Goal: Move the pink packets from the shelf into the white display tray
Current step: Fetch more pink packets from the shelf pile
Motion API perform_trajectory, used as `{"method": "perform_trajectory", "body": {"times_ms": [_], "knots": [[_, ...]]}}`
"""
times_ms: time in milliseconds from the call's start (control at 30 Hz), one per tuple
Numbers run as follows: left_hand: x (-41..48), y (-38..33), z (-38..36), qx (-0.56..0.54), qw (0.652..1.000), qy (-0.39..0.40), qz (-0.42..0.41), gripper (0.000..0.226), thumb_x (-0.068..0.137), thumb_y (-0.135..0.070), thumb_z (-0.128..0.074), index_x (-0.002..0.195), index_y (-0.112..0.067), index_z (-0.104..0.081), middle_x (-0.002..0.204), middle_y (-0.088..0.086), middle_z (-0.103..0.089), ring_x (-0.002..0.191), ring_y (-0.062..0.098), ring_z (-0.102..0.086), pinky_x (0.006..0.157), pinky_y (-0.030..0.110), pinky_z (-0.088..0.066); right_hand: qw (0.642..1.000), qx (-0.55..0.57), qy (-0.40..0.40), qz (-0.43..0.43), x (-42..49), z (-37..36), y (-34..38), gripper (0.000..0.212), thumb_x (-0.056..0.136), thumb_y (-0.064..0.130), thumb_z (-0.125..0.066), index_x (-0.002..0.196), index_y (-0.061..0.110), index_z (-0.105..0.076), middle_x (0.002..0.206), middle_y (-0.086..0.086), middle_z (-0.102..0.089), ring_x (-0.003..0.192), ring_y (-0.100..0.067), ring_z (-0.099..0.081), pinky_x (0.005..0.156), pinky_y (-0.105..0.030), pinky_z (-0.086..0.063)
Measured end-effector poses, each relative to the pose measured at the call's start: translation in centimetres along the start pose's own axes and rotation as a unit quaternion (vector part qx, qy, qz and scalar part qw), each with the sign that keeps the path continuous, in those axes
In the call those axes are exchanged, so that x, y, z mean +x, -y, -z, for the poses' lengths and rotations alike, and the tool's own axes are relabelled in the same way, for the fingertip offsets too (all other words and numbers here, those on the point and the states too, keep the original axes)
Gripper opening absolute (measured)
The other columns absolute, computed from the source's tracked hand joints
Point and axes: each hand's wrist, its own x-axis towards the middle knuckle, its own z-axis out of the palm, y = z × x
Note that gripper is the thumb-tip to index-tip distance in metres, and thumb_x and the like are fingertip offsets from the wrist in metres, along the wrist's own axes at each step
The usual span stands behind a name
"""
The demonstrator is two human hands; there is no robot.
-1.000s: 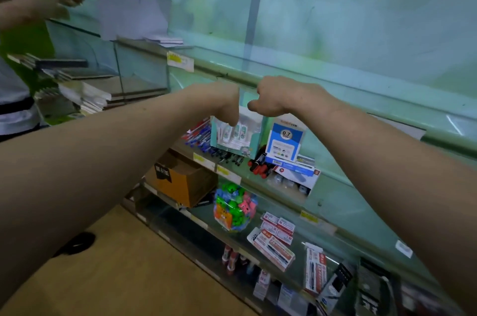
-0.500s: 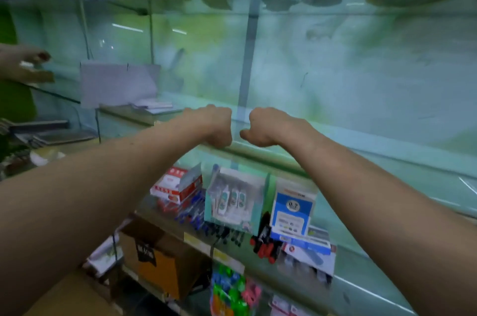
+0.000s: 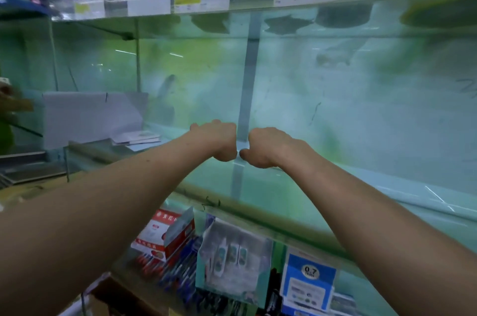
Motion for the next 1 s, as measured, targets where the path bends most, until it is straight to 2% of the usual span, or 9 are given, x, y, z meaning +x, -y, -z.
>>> {"method": "perform_trajectory", "body": {"times_ms": [167,367,467,533,600,667,867,1000], "knots": [[2.8,0.8,-0.3,-0.018,0.999,0.0,-0.028,0.048,0.092,-0.03,-0.051,0.137,-0.022,-0.035,0.133,0.008,-0.041,0.117,0.028,-0.048,0.1,0.044,-0.031,1.0,-0.017,0.006,-0.022,2.3,-0.7,0.1,0.021,0.097,0.032,-0.045,0.089,0.012,-0.046,0.09,-0.005,-0.049,0.086,-0.025,-0.046,0.07,-0.031,-0.036],[6.5,4.6,-1.5,-0.019,0.999,0.007,-0.049,0.049,0.091,-0.028,-0.05,0.138,-0.022,-0.034,0.134,0.008,-0.04,0.119,0.028,-0.047,0.098,0.042,-0.03,0.998,-0.01,0.005,-0.056,5.6,-1.3,2.8,0.021,0.097,0.031,-0.046,0.091,0.011,-0.049,0.087,-0.006,-0.049,0.083,-0.026,-0.047,0.067,-0.03,-0.036],[8.2,7.4,-2.0,-0.023,0.998,0.011,-0.054,0.052,0.09,-0.026,-0.049,0.139,-0.023,-0.033,0.137,0.008,-0.039,0.122,0.028,-0.046,0.1,0.043,-0.029,0.998,-0.013,0.008,-0.062,7.7,-1.8,5.0,0.021,0.097,0.029,-0.046,0.088,0.011,-0.048,0.097,-0.01,-0.058,0.084,-0.028,-0.05,0.067,-0.028,-0.037],[9.3,9.4,-2.4,-0.022,0.998,0.02,-0.053,0.053,0.09,-0.026,-0.049,0.141,-0.023,-0.033,0.14,0.008,-0.037,0.123,0.028,-0.046,0.101,0.043,-0.03,0.998,-0.02,0.014,-0.06,9.0,-2.2,6.5,0.02,0.097,0.029,-0.045,0.089,0.012,-0.049,0.107,-0.011,-0.061,0.094,-0.03,-0.055,0.07,-0.028,-0.037],[10.4,11.2,-3.0,-0.019,0.998,0.029,-0.055,0.055,0.09,-0.028,-0.05,0.142,-0.022,-0.032,0.143,0.008,-0.036,0.126,0.028,-0.045,0.101,0.042,-0.032,0.998,-0.021,0.017,-0.057,10.2,-2.7,7.9,0.021,0.098,0.029,-0.044,0.097,0.011,-0.053,0.115,-0.012,-0.06,0.108,-0.03,-0.053,0.074,-0.03,-0.036],[11.4,12.6,-3.6,-0.015,0.997,0.041,-0.059,0.057,0.09,-0.029,-0.051,0.143,-0.022,-0.031,0.144,0.008,-0.036,0.128,0.028,-0.044,0.102,0.043,-0.032,0.998,-0.017,0.014,-0.057,11.1,-3.2,9.1,0.025,0.097,0.027,-0.044,0.106,0.008,-0.056,0.117,-0.012,-0.059,0.113,-0.031,-0.051,0.074,-0.031,-0.036],[13.6,16.6,-4.3,-0.032,0.994,0.064,-0.088,0.063,0.087,-0.027,-0.054,0.144,-0.016,-0.031,0.148,0.008,-0.037,0.131,0.027,-0.043,0.106,0.041,-0.039,0.997,-0.016,0.011,-0.072,13.6,-4.0,12.3,0.015,0.095,0.022,-0.046,0.096,0.01,-0.055,0.112,-0.013,-0.061,0.108,-0.031,-0.054,0.072,-0.029,-0.036],[14.1,18.9,-3.8,-0.074,0.99,0.064,-0.103,0.059,0.092,-0.013,-0.05,0.146,-0.007,-0.028,0.148,0.011,-0.037,0.13,0.027,-0.044,0.101,0.031,-0.041,0.997,-0.011,0.01,-0.07,15.0,-4.4,14.0,0.023,0.095,0.023,-0.045,0.106,0.007,-0.057,0.117,-0.014,-0.06,0.109,-0.032,-0.052,0.074,-0.029,-0.036]]}}
